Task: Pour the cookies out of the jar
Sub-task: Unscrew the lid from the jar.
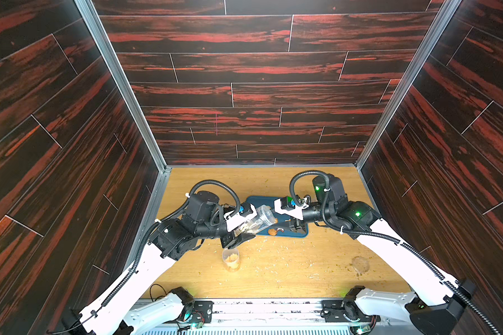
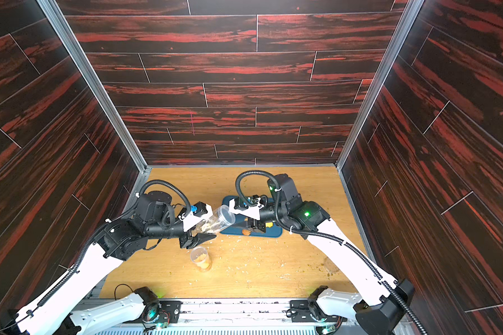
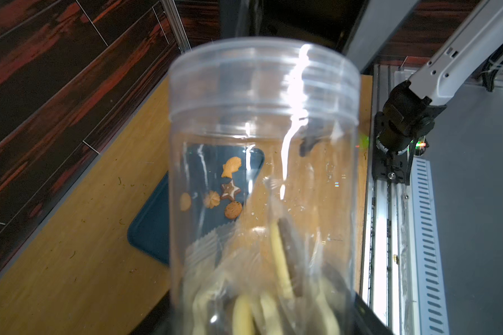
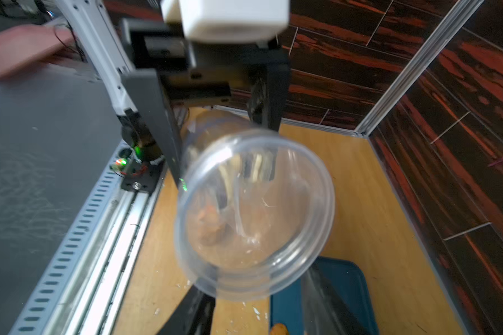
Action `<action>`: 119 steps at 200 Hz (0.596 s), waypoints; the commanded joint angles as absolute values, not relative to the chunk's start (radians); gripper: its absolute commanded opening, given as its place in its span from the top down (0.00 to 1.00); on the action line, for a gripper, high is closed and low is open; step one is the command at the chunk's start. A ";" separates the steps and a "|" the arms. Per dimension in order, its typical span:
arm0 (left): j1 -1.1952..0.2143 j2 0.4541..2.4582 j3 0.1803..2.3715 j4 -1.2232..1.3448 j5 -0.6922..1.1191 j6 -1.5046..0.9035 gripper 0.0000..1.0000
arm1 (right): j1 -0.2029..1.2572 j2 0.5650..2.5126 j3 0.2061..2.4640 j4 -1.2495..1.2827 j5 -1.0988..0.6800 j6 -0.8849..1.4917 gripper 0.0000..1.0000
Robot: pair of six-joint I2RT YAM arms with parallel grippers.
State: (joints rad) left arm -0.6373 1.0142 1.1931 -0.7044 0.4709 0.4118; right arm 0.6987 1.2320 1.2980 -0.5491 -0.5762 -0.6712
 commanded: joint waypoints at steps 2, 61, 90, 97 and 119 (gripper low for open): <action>-0.630 1.003 1.198 -0.682 0.467 0.395 0.63 | 0.698 1.191 1.273 -0.469 -0.526 -0.623 0.43; -0.631 0.993 1.189 -0.675 0.405 0.420 0.63 | 0.532 1.168 1.488 -0.502 -0.202 0.350 0.01; -0.631 0.989 1.183 -0.670 0.393 0.428 0.63 | 0.443 1.439 1.892 -1.001 -0.457 0.510 0.01; -0.631 0.989 1.182 -0.669 0.391 0.430 0.63 | 0.443 1.499 1.972 -1.108 -0.509 0.525 0.01; -0.631 0.991 1.184 -0.669 0.381 0.433 0.63 | 0.443 1.639 2.161 -1.345 -0.615 0.587 0.01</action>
State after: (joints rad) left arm -0.6296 1.0065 1.1927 -0.6727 0.3935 0.4149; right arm 0.4393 1.4967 2.0331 -0.9012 -0.4618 0.4080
